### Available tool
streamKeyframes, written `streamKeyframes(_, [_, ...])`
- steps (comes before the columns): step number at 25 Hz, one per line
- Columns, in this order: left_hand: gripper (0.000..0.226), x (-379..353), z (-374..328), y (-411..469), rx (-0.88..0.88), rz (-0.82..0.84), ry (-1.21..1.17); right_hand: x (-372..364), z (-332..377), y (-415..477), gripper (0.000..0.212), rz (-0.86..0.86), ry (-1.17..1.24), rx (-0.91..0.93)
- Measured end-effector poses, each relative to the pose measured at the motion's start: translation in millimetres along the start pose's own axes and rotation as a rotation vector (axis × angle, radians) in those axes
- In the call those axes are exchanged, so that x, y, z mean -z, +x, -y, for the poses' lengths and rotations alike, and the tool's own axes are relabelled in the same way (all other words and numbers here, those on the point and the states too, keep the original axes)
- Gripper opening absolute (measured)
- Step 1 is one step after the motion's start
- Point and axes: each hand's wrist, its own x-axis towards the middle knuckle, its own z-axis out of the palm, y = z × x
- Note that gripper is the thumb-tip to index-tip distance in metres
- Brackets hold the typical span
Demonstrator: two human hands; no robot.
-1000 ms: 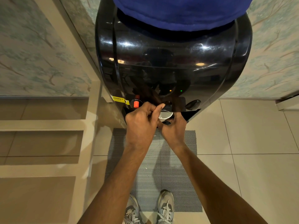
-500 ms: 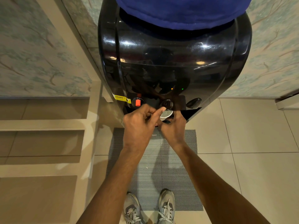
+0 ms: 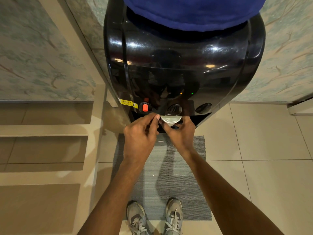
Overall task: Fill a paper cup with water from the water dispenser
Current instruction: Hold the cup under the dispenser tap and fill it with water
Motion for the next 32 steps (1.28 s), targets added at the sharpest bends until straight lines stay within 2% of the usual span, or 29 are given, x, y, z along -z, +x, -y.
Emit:
streamKeyframes(18, [0.029, -1, 7, -15, 0.178, 0.056, -0.085, 2, -7, -1, 0.050, -0.002, -0.015, -0.023])
streamKeyframes(23, [0.033, -5, 17, -26, 0.227, 0.057, -0.117, 6, -6, -12, 0.059, 0.030, -0.009, -0.002])
streamKeyframes(28, [0.026, -10, 27, -35, 0.493, 0.064, -0.172, 12, 2, -28, 0.066, 0.048, -0.003, -0.012])
streamKeyframes(32, [0.035, -13, 29, -43, 0.821, 0.071, -0.397, 21, 9, -51, 0.071, 0.067, 0.044, 0.021])
